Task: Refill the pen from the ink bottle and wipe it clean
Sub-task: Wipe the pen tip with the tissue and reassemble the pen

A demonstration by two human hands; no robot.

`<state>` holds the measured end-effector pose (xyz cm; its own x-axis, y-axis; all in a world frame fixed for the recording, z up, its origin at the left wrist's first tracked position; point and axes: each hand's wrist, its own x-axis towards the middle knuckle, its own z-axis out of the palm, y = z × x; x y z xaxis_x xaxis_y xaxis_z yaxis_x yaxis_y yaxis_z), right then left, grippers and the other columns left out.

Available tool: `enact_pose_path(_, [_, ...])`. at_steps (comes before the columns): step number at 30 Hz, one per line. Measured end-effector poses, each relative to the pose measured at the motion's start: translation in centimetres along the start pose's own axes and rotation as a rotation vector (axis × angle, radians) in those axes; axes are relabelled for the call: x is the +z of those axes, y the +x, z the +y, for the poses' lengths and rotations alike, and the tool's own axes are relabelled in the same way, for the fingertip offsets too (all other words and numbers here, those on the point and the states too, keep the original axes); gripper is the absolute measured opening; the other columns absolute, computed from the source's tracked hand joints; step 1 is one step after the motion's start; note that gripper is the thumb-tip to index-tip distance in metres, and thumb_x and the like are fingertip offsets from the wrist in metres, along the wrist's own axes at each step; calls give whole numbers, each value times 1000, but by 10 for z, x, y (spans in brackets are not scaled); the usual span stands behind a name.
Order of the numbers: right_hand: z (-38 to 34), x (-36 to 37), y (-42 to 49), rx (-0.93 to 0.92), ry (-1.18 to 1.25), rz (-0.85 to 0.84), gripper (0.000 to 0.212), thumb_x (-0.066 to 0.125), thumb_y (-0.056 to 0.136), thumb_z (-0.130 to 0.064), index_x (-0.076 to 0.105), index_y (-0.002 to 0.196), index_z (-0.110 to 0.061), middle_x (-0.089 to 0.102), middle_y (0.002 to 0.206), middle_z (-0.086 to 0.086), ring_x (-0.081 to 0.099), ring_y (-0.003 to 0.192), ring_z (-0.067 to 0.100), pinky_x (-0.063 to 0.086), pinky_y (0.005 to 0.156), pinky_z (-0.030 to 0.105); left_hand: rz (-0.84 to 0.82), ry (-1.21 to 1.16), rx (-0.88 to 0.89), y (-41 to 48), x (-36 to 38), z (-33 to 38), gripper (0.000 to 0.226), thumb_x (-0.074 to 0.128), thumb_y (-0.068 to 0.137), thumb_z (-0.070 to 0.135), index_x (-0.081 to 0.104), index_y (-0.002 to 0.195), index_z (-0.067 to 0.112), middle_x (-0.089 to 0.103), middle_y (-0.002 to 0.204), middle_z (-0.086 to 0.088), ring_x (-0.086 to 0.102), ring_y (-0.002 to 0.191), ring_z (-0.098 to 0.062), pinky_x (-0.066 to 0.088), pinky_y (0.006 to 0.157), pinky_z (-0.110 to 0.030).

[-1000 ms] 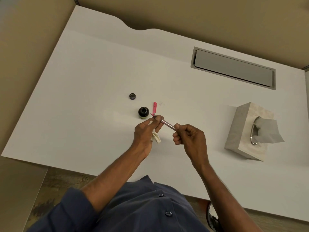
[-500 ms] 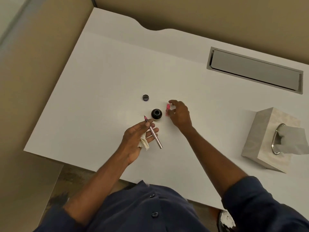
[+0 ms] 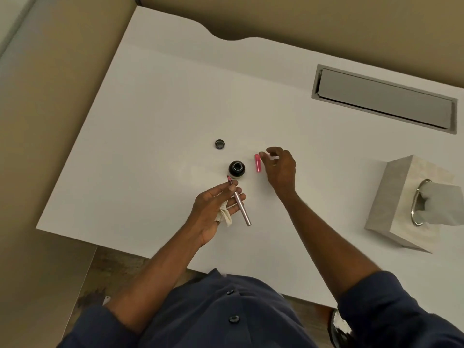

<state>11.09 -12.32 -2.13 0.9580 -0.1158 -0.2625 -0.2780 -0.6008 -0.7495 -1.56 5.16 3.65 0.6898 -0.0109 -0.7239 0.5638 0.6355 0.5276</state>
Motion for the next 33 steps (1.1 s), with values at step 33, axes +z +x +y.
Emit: enact_pose_path(33, [31,-10,-39,234,-52,16,9,69,90,-14,71,98,-11,73,87,-3,70,86,21,44,71,25,85,95,-59,31,44,-29,19,78,86,7,73,104,2,80,96,-12,75,103,-31,61,88,-34])
